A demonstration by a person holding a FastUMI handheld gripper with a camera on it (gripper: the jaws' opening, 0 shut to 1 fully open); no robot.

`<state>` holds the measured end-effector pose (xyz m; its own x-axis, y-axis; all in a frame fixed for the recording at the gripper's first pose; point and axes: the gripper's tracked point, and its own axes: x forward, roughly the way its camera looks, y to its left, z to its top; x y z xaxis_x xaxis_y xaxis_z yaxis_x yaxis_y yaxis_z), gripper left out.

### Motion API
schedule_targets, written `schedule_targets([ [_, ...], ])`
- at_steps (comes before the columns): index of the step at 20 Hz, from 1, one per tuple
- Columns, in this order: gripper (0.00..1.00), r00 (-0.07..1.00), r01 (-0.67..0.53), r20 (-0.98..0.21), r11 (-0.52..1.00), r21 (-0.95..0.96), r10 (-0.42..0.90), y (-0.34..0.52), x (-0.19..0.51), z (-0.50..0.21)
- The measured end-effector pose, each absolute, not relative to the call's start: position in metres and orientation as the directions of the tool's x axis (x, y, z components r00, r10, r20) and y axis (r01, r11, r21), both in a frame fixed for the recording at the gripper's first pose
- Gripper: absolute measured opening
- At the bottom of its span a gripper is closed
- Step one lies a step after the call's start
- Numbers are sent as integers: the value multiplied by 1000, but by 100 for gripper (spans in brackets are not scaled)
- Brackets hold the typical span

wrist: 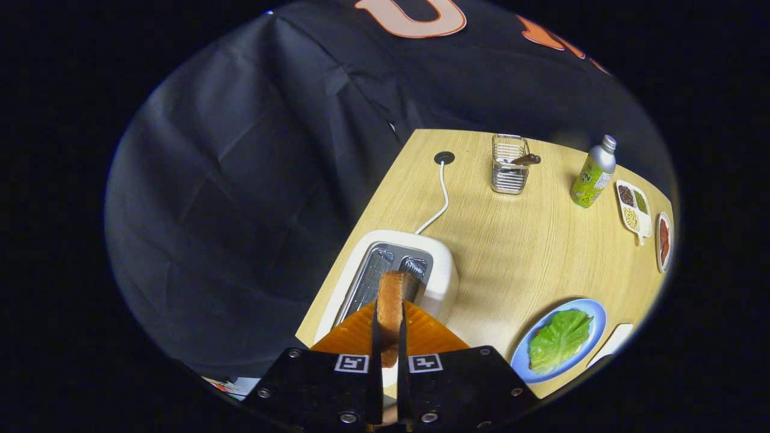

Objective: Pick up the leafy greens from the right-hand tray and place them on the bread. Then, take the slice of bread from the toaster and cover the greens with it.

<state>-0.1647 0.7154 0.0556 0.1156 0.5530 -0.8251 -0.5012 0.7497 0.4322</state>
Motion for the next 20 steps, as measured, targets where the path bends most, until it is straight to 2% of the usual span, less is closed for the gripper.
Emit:
schedule_targets([
  [10, 10, 231, -498, -672, 679, 540, 704, 636, -154, 139],
  [20, 9, 257, -427, -696, 725, 540, 670, 534, -155, 69],
])
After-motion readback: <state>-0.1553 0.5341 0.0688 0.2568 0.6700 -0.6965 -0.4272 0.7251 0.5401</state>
